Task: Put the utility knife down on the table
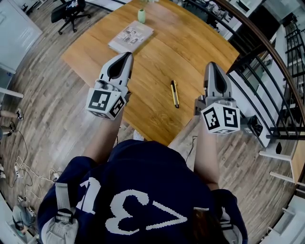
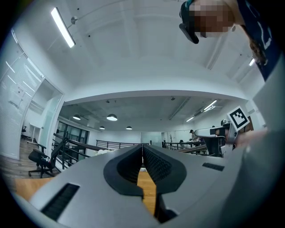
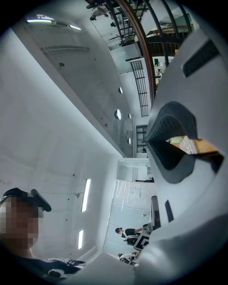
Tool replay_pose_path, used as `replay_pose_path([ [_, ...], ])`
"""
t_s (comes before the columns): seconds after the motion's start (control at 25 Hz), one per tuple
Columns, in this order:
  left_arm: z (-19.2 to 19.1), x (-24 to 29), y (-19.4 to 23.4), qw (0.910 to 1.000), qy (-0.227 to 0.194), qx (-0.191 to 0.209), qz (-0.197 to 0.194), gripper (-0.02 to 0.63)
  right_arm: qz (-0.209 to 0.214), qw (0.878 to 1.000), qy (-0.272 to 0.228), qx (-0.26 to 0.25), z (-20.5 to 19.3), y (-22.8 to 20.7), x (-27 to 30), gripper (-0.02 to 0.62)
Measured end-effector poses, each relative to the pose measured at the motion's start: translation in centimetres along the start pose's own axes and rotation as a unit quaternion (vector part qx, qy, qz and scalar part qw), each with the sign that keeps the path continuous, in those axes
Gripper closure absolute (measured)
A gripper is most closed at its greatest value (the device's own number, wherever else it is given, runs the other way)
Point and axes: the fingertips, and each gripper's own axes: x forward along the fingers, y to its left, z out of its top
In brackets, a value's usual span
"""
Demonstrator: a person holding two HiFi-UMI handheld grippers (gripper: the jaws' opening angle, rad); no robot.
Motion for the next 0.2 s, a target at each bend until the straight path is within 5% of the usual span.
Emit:
replay_pose_path([
  [0.2, -0.23, 0.25, -0.15, 1.0, 0.002, 0.001, 0.001, 0.588, 0.003, 1.0, -0.001, -0.002, 0.07, -0.17, 0.09, 0.572],
])
